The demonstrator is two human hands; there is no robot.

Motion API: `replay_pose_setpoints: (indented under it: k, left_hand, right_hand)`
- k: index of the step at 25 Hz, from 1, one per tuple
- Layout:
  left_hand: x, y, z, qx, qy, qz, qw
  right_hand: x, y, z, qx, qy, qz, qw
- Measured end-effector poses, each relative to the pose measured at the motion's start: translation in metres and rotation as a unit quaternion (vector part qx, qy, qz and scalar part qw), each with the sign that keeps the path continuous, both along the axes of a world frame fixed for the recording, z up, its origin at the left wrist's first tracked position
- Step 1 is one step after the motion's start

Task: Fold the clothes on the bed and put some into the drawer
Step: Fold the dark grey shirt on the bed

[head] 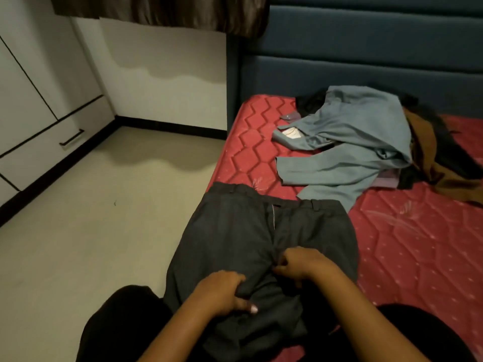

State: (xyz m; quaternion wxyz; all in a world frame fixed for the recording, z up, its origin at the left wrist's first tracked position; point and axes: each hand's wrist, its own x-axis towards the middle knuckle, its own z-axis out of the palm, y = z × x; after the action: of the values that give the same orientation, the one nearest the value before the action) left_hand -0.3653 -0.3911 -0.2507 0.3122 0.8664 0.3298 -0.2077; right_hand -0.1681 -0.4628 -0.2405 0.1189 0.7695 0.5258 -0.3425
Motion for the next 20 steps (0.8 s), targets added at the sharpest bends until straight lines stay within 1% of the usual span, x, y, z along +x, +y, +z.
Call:
replay_pose_setpoints:
  k: [1, 2, 3, 4, 5, 6, 7, 9, 10, 11, 13, 14, 15, 18, 20]
  left_hand:
    - [-0.001, -0.002, 0.005, -0.042, 0.05, -0.004, 0.998]
    - [-0.001, -0.005, 0.009, -0.059, 0.094, 0.0, 0.994]
    - [0.003, -0.007, 0.013, -0.044, 0.118, 0.003, 0.992]
    - [0.009, -0.006, 0.017, 0.006, 0.111, 0.005, 0.994]
    - [0.017, -0.007, 0.019, 0.073, 0.076, 0.008, 0.994]
    - [0.027, -0.009, 0.018, 0.134, 0.016, 0.024, 0.991]
    - [0.036, -0.012, 0.016, 0.175, -0.046, 0.049, 0.982]
    - [0.055, -0.016, 0.001, 0.216, -0.15, 0.084, 0.961]
    - [0.063, -0.016, -0.012, 0.238, -0.184, 0.084, 0.95]
    - [0.07, -0.015, -0.026, 0.259, -0.198, 0.075, 0.942]
    - [0.079, -0.011, -0.048, 0.286, -0.167, 0.036, 0.943]
    - [0.082, -0.009, -0.053, 0.286, -0.151, 0.017, 0.946]
    - [0.084, -0.008, -0.056, 0.289, -0.141, -0.001, 0.947]
    - [0.087, -0.004, -0.058, 0.307, -0.164, -0.014, 0.937]
    - [0.082, 0.002, -0.048, 0.297, -0.18, 0.003, 0.938]
  right_hand:
    - [-0.002, -0.001, 0.006, -0.045, 0.031, -0.008, 0.999]
    - [-0.003, 0.0, 0.01, -0.048, 0.036, -0.004, 0.998]
    - [-0.003, 0.002, 0.011, -0.005, 0.013, -0.001, 1.0]
    - [-0.001, 0.006, 0.008, 0.072, -0.036, 0.005, 0.997]
    - [-0.001, 0.011, 0.006, 0.156, -0.081, 0.011, 0.984]
    - [0.001, 0.017, 0.003, 0.216, -0.112, 0.029, 0.969]
    - [0.004, 0.023, -0.002, 0.24, -0.128, 0.058, 0.961]
    - [0.012, 0.026, -0.012, 0.207, -0.132, 0.094, 0.965]
    - [0.014, 0.024, -0.016, 0.183, -0.126, 0.098, 0.97]
    - [0.016, 0.022, -0.021, 0.171, -0.125, 0.1, 0.972]
    - [0.02, 0.02, -0.027, 0.183, -0.144, 0.107, 0.967]
    - [0.021, 0.02, -0.029, 0.193, -0.14, 0.097, 0.966]
    - [0.02, 0.021, -0.03, 0.199, -0.116, 0.08, 0.97]
    - [0.019, 0.024, -0.038, 0.194, -0.023, 0.035, 0.98]
    - [0.021, 0.024, -0.043, 0.212, -0.018, 0.022, 0.977]
